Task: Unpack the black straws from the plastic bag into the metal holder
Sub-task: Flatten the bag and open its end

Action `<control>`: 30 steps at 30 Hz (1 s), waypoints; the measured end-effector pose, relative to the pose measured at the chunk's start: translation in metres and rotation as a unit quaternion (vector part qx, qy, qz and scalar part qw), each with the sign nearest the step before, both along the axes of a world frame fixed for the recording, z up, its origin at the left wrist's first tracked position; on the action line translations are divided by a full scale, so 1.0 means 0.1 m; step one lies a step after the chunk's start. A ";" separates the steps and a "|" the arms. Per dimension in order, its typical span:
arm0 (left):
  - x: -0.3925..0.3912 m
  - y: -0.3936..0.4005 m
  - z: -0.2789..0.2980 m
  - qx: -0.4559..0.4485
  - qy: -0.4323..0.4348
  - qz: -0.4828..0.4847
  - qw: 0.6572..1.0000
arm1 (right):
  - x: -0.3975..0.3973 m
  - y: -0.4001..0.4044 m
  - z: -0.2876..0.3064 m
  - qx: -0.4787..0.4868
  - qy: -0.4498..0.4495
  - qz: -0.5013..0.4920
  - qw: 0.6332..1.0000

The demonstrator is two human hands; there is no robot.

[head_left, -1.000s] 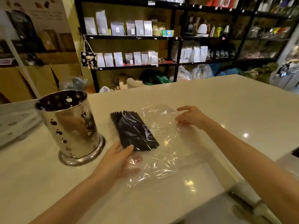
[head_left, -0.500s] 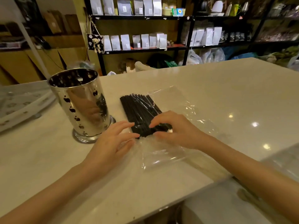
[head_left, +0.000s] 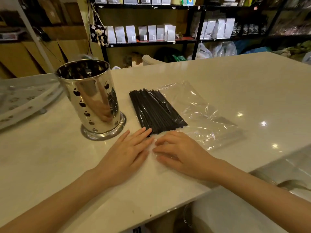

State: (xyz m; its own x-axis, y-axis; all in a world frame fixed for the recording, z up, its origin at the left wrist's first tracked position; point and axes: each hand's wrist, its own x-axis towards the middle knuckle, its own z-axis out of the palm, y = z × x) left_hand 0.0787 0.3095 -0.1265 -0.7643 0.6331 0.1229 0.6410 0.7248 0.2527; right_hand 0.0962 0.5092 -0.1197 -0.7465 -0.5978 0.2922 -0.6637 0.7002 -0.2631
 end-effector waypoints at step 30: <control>-0.07 0.73 0.27 -0.050 0.069 -0.156 0.984 | 0.78 0.32 0.14 -0.044 0.128 -0.033 0.990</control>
